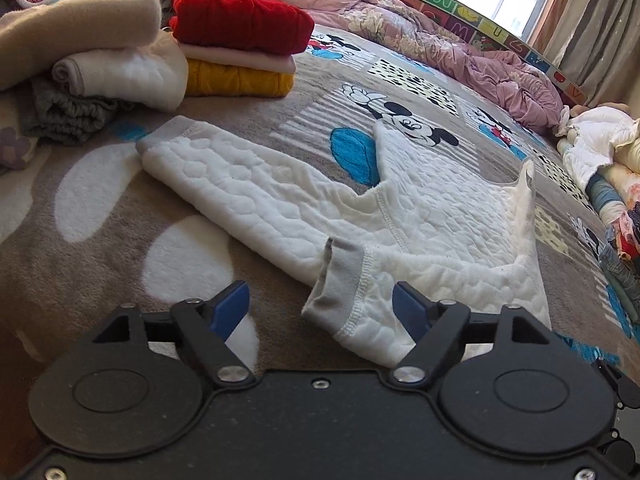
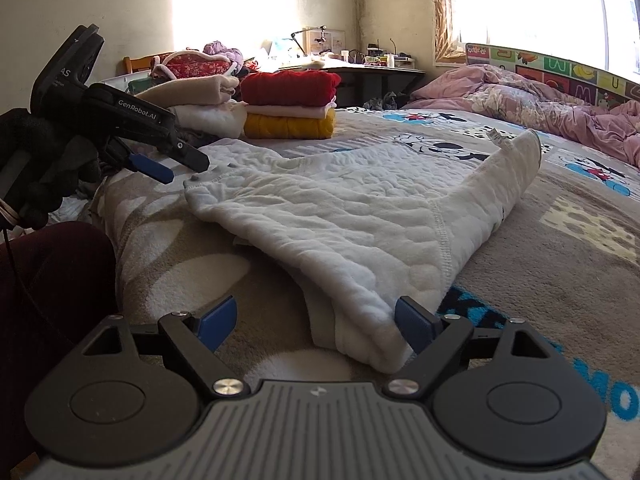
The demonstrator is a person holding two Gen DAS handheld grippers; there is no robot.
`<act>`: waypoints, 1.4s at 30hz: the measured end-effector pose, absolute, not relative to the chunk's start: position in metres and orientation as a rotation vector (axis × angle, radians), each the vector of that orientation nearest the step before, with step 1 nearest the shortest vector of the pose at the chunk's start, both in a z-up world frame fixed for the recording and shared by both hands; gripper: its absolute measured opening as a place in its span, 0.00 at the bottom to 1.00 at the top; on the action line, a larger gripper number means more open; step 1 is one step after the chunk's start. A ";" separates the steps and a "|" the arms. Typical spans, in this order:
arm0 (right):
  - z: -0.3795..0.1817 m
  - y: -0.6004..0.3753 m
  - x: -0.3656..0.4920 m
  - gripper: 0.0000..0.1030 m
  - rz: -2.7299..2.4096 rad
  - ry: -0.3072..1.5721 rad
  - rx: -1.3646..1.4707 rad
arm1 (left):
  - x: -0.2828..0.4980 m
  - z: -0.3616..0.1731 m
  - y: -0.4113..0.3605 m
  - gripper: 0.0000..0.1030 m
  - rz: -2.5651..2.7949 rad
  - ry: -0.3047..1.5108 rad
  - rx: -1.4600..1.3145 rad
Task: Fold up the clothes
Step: 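Open the left gripper and release the sleeve onto the garment, then move the left gripper to the garment's hem edge and close on it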
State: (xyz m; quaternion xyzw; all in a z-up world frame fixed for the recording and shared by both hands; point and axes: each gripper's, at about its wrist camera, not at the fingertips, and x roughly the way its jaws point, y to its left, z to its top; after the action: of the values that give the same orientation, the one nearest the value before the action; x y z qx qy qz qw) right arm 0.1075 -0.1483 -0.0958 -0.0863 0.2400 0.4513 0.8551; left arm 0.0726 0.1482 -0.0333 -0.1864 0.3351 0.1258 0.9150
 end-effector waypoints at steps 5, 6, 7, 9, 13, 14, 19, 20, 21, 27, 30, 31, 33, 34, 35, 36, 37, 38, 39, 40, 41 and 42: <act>-0.091 -0.154 0.111 0.83 0.931 0.489 -0.135 | 0.076 -0.007 0.129 0.99 0.229 0.579 -0.284; -0.091 -0.155 0.112 0.83 0.923 0.484 -0.128 | 0.077 -0.003 0.125 0.99 0.216 0.555 -0.275; -0.090 -0.156 0.113 0.83 0.914 0.477 -0.121 | 0.078 0.001 0.121 0.99 0.202 0.531 -0.267; -0.089 -0.157 0.115 0.83 0.899 0.459 -0.098 | 0.084 0.003 0.113 0.99 0.162 0.489 -0.269; -0.085 -0.157 0.119 0.83 0.881 0.419 -0.070 | 0.108 0.008 0.092 0.98 0.062 0.474 -0.231; -0.085 -0.157 0.121 0.83 0.878 0.411 -0.067 | 0.116 0.010 0.086 0.98 0.042 0.481 -0.215; -0.084 -0.154 0.130 0.83 0.867 0.387 -0.049 | 0.151 0.020 0.056 0.98 -0.042 0.515 -0.125; -0.084 -0.153 0.131 0.83 0.867 0.385 -0.048 | 0.158 0.022 0.051 0.98 -0.055 0.520 -0.104; -0.084 -0.152 0.132 0.83 0.867 0.382 -0.048 | 0.164 0.024 0.046 0.98 -0.065 0.522 -0.085; -0.083 -0.149 0.137 0.83 0.873 0.358 -0.055 | 0.203 0.021 0.023 0.94 -0.136 0.567 -0.017; -0.085 -0.147 0.144 0.84 0.869 0.358 -0.053 | 0.222 0.015 0.012 0.90 -0.164 0.600 0.000; -0.085 -0.146 0.146 0.84 0.868 0.360 -0.051 | 0.227 0.014 0.009 0.86 -0.171 0.609 0.006; -0.087 -0.145 0.150 0.85 0.869 0.369 -0.049 | 0.239 0.010 0.002 0.78 -0.187 0.629 0.019; -0.087 -0.144 0.152 0.86 0.870 0.372 -0.049 | 0.244 0.008 -0.001 0.72 -0.192 0.638 0.025; -0.088 -0.143 0.153 0.86 0.872 0.375 -0.047 | 0.250 0.007 -0.004 0.70 -0.197 0.644 0.031; -0.088 -0.143 0.154 0.86 0.874 0.379 -0.045 | 0.256 0.006 -0.007 0.69 -0.201 0.650 0.036; -0.089 -0.143 0.155 0.86 0.875 0.384 -0.043 | 0.262 0.005 -0.009 0.69 -0.206 0.652 0.040; -0.089 -0.143 0.157 0.86 0.877 0.388 -0.040 | 0.269 0.005 -0.012 0.68 -0.210 0.654 0.046; -0.090 -0.143 0.158 0.86 0.878 0.393 -0.037 | 0.275 0.005 -0.015 0.66 -0.213 0.656 0.052; -0.090 -0.142 0.159 0.86 0.879 0.398 -0.034 | 0.282 0.005 -0.018 0.61 -0.215 0.658 0.059; -0.091 -0.142 0.160 0.86 0.881 0.402 -0.032 | 0.289 0.004 -0.020 0.59 -0.216 0.662 0.059; -0.091 -0.142 0.160 0.86 0.884 0.406 -0.030 | 0.296 0.004 -0.021 0.56 -0.218 0.666 0.059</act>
State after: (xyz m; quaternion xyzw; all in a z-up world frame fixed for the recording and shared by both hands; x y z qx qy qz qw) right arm 0.1602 -0.1420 -0.0915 -0.0146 0.1949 0.4249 0.8839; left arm 0.2962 -0.0214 0.0036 0.0289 0.3261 -0.1068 0.9388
